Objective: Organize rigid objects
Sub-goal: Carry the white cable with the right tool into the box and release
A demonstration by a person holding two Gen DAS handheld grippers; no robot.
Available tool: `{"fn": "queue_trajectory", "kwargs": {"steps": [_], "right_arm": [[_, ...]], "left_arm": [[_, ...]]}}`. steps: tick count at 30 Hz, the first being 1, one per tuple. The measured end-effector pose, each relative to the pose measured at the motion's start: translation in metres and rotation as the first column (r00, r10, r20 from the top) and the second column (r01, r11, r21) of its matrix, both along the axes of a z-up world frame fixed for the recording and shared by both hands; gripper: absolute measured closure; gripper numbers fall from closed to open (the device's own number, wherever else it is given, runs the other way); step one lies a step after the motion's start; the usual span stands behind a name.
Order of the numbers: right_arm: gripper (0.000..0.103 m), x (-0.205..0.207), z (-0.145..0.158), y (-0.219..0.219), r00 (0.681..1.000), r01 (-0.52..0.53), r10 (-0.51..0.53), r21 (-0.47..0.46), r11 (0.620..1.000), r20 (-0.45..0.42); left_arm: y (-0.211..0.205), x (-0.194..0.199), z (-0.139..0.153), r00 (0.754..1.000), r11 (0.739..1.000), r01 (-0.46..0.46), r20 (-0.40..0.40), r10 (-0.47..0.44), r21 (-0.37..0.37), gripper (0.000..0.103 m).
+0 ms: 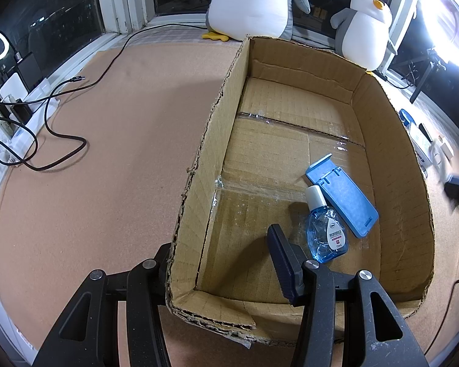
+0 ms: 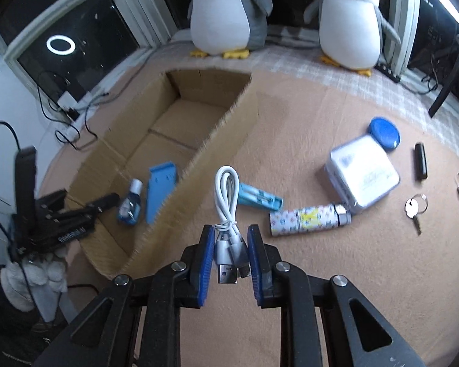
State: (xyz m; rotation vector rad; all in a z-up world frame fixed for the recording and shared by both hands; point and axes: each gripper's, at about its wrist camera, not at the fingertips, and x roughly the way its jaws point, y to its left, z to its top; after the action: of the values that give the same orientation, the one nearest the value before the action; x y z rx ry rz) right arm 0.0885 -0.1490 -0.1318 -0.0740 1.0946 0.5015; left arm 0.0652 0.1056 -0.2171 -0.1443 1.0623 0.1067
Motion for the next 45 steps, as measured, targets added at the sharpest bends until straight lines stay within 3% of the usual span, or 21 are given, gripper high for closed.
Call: {"fn": "queue_trajectory", "kwargs": {"steps": [9,18,24,28,30,33,39,45], "right_arm": [[0.083,0.024,0.024,0.046,0.997,-0.044,0.041,0.049,0.998,0.068],[0.083,0.045,0.003,0.108,0.993,-0.085,0.087,-0.024,0.996,0.081],[0.083,0.047,-0.012,0.127,0.991,-0.104,0.109,-0.067,0.992,0.076],[0.08,0.045,-0.016,0.129,0.989,-0.12,0.126,-0.068,0.99,0.077],[0.063,0.044,-0.015,0.127,0.989,-0.118,0.123,-0.053,0.992,0.082],[0.052,0.045,-0.012,0.123,0.99,-0.113,0.114,-0.019,0.993,0.087],[0.052,0.045,0.0,0.105,0.993,-0.083,0.08,0.043,0.996,0.082],[0.052,0.048,0.021,0.047,0.997,0.005,-0.016,0.146,0.989,0.072]], "left_arm": [[0.0,0.0,0.0,1.0,1.0,-0.003,0.002,0.003,-0.003,0.049],[0.0,0.0,0.0,1.0,1.0,-0.003,0.002,0.003,-0.003,0.049],[-0.001,0.0,0.0,1.0,1.0,-0.006,0.004,0.006,-0.007,0.049],[-0.001,0.0,0.0,1.0,1.0,-0.005,0.004,0.005,-0.006,0.049],[-0.001,0.0,-0.001,1.0,1.0,-0.004,0.003,0.004,-0.004,0.049],[-0.001,0.0,-0.001,1.0,1.0,-0.002,0.003,0.002,-0.002,0.049],[-0.001,0.0,-0.001,1.0,1.0,-0.001,0.004,0.001,0.0,0.049],[-0.001,-0.001,-0.002,1.0,1.0,-0.001,0.004,0.001,0.0,0.049]]}}
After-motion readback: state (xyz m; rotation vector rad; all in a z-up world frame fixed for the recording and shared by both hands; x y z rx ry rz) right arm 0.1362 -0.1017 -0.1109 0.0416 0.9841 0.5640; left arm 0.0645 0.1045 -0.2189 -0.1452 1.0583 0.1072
